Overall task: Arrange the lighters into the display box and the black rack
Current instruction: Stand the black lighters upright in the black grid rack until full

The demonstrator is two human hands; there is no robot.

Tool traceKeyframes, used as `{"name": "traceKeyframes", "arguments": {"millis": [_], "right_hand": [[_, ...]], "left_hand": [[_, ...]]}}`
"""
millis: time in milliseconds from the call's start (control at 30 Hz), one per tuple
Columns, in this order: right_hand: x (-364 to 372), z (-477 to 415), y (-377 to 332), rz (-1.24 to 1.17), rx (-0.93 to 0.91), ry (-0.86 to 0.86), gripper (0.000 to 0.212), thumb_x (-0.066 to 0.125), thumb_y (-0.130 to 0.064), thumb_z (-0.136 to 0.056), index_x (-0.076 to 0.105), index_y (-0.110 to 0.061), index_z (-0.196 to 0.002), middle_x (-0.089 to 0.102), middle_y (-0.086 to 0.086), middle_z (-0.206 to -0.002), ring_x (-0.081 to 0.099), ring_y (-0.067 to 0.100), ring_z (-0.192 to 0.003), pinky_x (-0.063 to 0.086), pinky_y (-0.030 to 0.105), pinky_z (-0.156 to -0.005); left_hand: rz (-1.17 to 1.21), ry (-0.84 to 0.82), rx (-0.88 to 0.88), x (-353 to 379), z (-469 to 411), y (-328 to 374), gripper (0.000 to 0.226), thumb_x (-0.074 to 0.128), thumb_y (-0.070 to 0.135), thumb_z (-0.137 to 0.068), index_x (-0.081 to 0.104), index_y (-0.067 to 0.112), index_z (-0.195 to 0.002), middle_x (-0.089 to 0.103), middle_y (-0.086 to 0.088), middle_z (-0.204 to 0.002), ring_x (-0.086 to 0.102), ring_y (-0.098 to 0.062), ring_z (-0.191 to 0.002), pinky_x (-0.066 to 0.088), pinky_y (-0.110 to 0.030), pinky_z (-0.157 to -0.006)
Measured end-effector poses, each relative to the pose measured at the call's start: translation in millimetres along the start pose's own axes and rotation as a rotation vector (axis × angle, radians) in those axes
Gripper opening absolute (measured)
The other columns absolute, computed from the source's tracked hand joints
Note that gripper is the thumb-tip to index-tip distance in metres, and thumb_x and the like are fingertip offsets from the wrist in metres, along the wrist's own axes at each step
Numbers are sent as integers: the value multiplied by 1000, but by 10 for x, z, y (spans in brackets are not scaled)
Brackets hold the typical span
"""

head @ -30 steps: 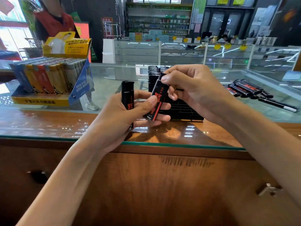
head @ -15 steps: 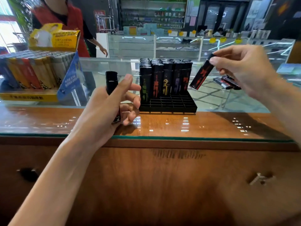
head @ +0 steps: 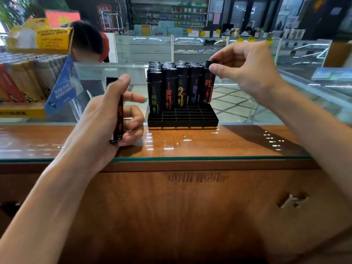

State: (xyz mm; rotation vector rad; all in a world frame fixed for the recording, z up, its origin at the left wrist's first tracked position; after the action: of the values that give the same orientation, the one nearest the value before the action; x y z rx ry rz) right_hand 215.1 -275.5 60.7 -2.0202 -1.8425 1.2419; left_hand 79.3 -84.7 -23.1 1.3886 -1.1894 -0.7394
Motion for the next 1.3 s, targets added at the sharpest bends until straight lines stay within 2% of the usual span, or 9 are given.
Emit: {"name": "traceKeyframes", "arguments": {"millis": [333,433,533,767,900,1000,1100,1200,1300], "right_hand": [[48,13,51,65,-9,-28,21,77,-15,-76,70,-8,-95,70,12,-87,69,24,-81,57,32,-78],[39,32,28,98,-37,7,20,78,-18,-76,70,-14,-94,70,6,-84,68,19,-78,57,26,-75],[35,52,33,72,-25,53,25,79,-19,-74,69,-8,-95,69,6,-84,67,14,-77,56,22,-74],[61,59,101,61,19,20,27,80,-16,-73,64,-8,-94,67,2,-77,66,14,-71,57,26,-71],[70,61,92,81,8,17,26,79,-16,-74,64,-12,-95,68,4,-81,65,11,-72,53,16,-68],[70,56,78,109,4,13,26,78,-15,-76,64,-11,-97,68,4,-82,66,15,-76,54,19,-71],[79,61,69,144,22,1,26,76,-14,-77,63,-10,-99,67,5,-85,66,17,-79,54,21,-73],[11,121,-79,255,-17,114,22,70,-12,-83,62,-8,-103,66,6,-92,61,12,-76,48,13,-69],[130,253,-461,120,-118,90,14,60,-13,-90,63,-11,-104,65,2,-92,56,1,-73,44,10,-65]], "left_hand": [[-35,-18,13,21,11,10,44,47,55,-88,56,12,-85,39,0,-43,32,-13,-32,24,-16,-37],[11,-31,7,41,27,16,50,41,58,-87,55,9,-86,37,-1,-44,28,-14,-33,25,-15,-36],[72,-79,1,71,46,22,49,36,53,-87,55,8,-85,36,-1,-47,25,-13,-38,23,-14,-36],[99,-220,-79,152,80,16,70,16,71,-83,49,10,-92,34,0,-52,23,-13,-44,13,-22,-42],[140,-280,-65,190,107,52,42,30,49,-82,50,13,-86,35,-1,-56,26,-13,-47,12,-26,-46],[144,-332,-51,220,138,87,27,33,37,-78,47,14,-82,35,0,-61,26,-13,-50,17,-26,-45],[138,-357,-44,250,161,102,20,34,32,-77,42,14,-84,33,1,-63,24,-13,-54,19,-26,-46],[155,-363,-44,254,167,102,19,35,30,-76,44,14,-84,34,1,-64,25,-12,-54,19,-25,-46],[198,-416,-63,311,187,91,20,33,27,-77,47,13,-82,35,1,-65,28,-12,-55,21,-24,-47]]}}
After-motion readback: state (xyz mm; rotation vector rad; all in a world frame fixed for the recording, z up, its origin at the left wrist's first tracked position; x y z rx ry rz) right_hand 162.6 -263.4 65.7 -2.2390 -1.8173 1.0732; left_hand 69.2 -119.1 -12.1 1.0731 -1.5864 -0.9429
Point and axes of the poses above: each hand's wrist, its own z-axis away from the middle knuckle, its own x-axis out of the palm, y = z × x, the point moved 8 cm from there along -z, towards the middle knuckle
